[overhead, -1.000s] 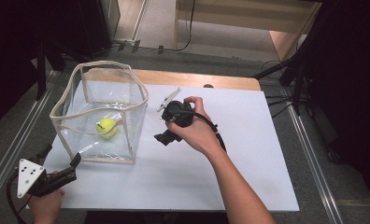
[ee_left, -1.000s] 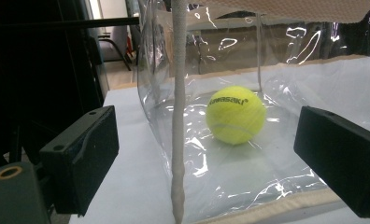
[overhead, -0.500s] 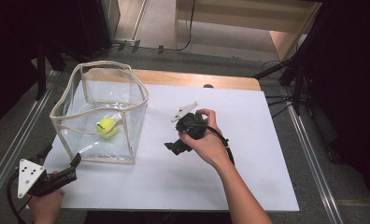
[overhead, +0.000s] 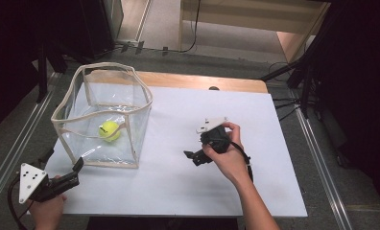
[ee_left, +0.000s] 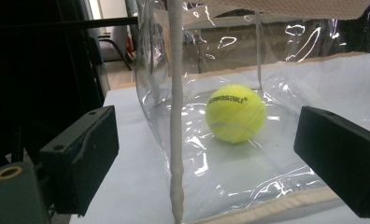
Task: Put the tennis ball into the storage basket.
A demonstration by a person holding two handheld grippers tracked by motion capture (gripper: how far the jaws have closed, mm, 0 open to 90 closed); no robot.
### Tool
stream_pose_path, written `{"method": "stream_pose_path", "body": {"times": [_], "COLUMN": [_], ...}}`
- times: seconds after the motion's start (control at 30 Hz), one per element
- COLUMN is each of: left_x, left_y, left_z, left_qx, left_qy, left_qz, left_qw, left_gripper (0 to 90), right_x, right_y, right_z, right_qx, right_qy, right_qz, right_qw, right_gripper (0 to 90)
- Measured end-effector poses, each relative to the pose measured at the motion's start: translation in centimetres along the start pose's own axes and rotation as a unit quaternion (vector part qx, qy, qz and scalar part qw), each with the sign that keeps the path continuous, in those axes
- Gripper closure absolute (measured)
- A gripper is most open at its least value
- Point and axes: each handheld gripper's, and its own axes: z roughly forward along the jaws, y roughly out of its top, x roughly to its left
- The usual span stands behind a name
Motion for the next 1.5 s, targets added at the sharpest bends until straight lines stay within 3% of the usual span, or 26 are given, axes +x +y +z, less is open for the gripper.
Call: {"method": "stream_pose_path", "body": {"times": [0.47, 0.87, 1.27, 1.5], "left_x": [-0.1, 0.0, -0.1, -0.2], "left_y": [0.0, 0.0, 0.0, 0.0], "left_z": [0.0, 0.0, 0.1, 0.1], "left_qx": [-0.001, 0.001, 0.003, 0.005], "left_qy": [0.000, 0.002, 0.003, 0.004], "left_qz": [0.003, 0.001, 0.008, 0.010], "left_qw": [1.0000, 1.0000, 1.0000, 0.9999], "left_gripper": [6.9, 6.9, 6.9, 6.9], "right_x": [-1.2, -2.2, -3.1, -3.5], "right_y": [-5.2, -9.6, -13.7, -15.9], "right_z": [-2.2, -3.6, -5.2, -6.3], "right_qx": [-0.043, -0.058, -0.092, -0.098], "right_qy": [-0.021, -0.034, -0.057, -0.067], "right_qz": [0.037, 0.072, 0.103, 0.122], "right_qw": [0.9982, 0.9951, 0.9887, 0.9855], "right_gripper": [0.0, 0.0, 0.0, 0.0]}}
